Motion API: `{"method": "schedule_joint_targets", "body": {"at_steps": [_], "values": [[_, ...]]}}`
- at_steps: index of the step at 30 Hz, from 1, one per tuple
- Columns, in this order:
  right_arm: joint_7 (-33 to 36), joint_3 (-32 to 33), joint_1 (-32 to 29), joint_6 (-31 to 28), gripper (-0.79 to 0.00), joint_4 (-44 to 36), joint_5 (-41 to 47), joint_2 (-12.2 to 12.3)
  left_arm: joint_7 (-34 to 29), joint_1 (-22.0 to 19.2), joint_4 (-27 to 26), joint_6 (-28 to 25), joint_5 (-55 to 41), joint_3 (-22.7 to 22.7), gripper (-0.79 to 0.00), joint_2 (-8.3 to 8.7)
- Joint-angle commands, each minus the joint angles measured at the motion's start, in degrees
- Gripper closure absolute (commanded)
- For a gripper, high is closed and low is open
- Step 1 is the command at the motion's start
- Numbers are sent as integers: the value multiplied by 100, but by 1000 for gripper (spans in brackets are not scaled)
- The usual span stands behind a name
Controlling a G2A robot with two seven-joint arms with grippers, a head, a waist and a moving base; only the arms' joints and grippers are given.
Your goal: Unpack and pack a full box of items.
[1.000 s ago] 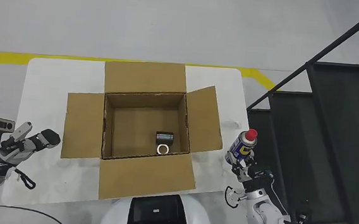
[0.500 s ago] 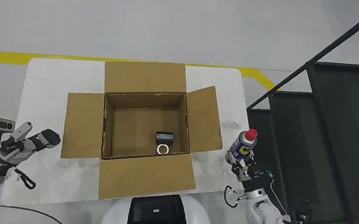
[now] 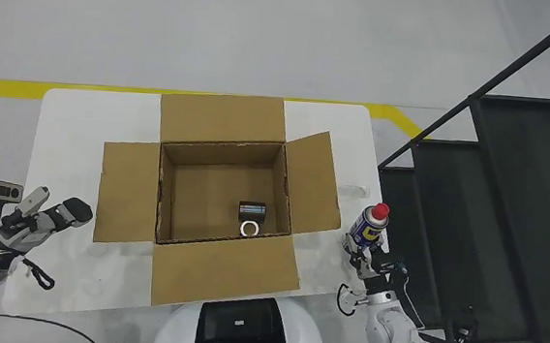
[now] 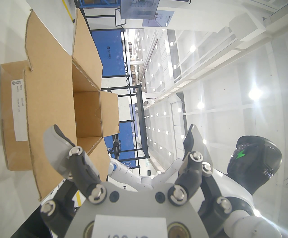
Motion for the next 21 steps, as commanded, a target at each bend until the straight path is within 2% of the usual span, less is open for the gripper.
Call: {"method": "schedule_joint_targets", "body": {"at_steps": [1, 6, 21], "values": [[-233, -56, 177, 23, 0, 242, 61, -24, 0, 0, 0, 0, 0, 0, -785, 0], [-627, -188, 514, 58, 0, 670, 87, -69, 0, 0, 0, 0, 0, 0, -785, 0], [-1102, -505, 1710, -111, 0, 2204, 397, -219, 0, 0, 0, 0, 0, 0, -785, 0]]}}
